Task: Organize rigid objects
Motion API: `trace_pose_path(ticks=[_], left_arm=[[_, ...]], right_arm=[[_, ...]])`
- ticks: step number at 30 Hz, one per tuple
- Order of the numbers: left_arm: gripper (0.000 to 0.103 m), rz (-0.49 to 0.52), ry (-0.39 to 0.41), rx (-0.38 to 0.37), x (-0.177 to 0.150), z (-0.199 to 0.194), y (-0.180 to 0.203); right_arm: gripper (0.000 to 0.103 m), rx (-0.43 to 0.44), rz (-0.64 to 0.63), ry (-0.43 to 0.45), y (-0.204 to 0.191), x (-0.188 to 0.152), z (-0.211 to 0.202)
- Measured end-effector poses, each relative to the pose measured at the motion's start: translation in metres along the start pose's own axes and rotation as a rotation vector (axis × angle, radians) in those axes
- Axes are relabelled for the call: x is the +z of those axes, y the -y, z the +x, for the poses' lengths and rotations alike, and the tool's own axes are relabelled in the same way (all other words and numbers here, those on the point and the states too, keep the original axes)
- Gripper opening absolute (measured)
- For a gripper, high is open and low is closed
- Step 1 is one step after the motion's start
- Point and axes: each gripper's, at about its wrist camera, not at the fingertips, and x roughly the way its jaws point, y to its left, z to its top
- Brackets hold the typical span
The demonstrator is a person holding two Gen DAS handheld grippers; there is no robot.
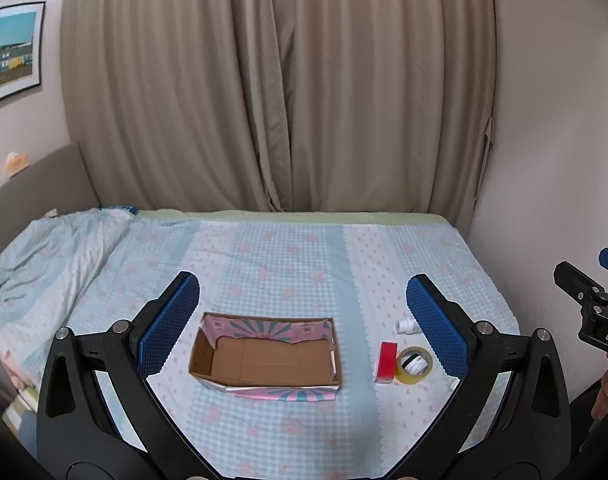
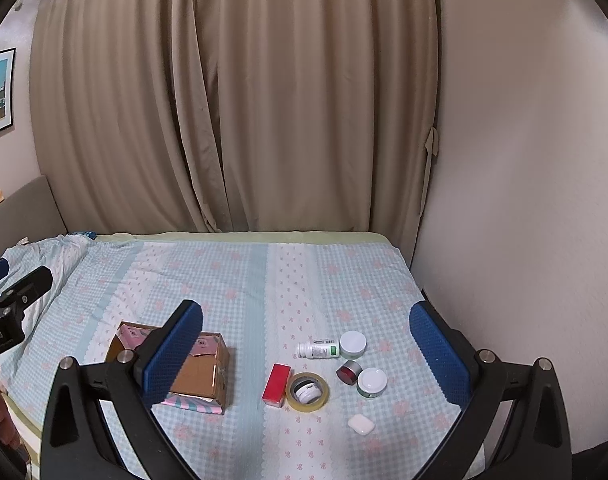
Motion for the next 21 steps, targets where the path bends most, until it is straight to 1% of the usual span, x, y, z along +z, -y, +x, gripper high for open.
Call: trace_pose_path(ticks=[21], left_arm=[[0.103,-0.01,-0.01,-0.005,0.0008,0.0046,-0.0024]], right_arm=[[0.103,0.003,-0.012,0.002,-0.0011,0.0015,0.0016]])
